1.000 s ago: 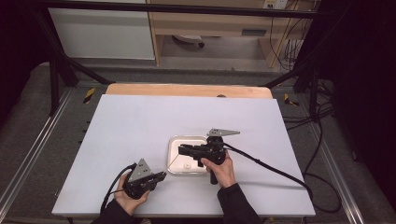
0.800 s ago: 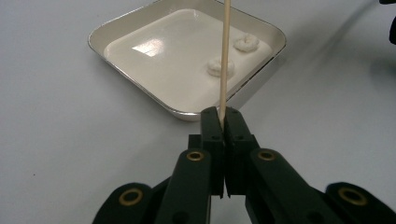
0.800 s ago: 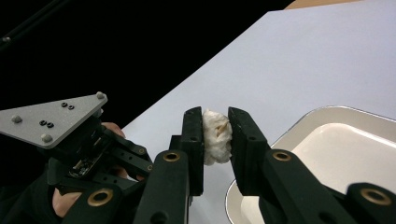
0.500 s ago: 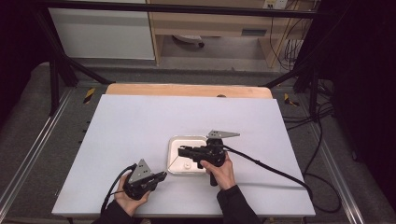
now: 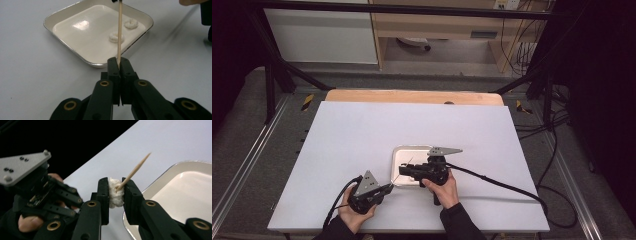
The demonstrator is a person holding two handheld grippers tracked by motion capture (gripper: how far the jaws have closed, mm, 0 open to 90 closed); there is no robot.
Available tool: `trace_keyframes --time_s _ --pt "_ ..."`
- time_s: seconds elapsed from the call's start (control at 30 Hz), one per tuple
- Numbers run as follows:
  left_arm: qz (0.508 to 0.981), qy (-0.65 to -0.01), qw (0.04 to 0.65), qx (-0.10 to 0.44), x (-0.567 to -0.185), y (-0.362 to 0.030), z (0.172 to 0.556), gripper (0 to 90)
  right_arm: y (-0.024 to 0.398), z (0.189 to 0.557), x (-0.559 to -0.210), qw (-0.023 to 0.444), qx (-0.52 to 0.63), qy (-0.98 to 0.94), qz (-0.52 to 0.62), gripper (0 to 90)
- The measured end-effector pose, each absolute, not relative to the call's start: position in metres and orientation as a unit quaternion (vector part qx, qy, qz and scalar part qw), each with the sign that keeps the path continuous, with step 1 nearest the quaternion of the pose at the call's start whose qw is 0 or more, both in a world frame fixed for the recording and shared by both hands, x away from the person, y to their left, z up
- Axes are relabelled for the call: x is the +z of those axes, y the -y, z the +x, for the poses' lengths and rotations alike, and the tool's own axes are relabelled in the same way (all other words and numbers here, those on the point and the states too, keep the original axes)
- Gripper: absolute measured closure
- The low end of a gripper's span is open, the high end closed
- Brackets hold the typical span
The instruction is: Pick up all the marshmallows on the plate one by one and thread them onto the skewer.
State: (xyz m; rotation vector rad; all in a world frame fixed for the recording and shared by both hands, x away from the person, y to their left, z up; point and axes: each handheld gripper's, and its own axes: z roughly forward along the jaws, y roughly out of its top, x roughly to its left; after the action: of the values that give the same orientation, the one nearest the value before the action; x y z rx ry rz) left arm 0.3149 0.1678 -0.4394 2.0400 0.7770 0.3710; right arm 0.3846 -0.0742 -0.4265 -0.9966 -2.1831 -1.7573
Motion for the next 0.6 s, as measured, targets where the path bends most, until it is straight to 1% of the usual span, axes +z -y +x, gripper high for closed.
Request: trace_keyframes --time_s 0.27,0.6 --pt "0.822 -0.318 0.452 0.141 -0.441 -0.158 0.319 88.6 0.068 0.378 -0.439 0.092 -0.575 0.742 -0.332 77.1" --pt "0.816 -0.322 0.461 0.132 -0.442 -0.155 0.321 88.6 0.066 0.376 -0.443 0.103 -0.565 0.747 -0.335 76.0"
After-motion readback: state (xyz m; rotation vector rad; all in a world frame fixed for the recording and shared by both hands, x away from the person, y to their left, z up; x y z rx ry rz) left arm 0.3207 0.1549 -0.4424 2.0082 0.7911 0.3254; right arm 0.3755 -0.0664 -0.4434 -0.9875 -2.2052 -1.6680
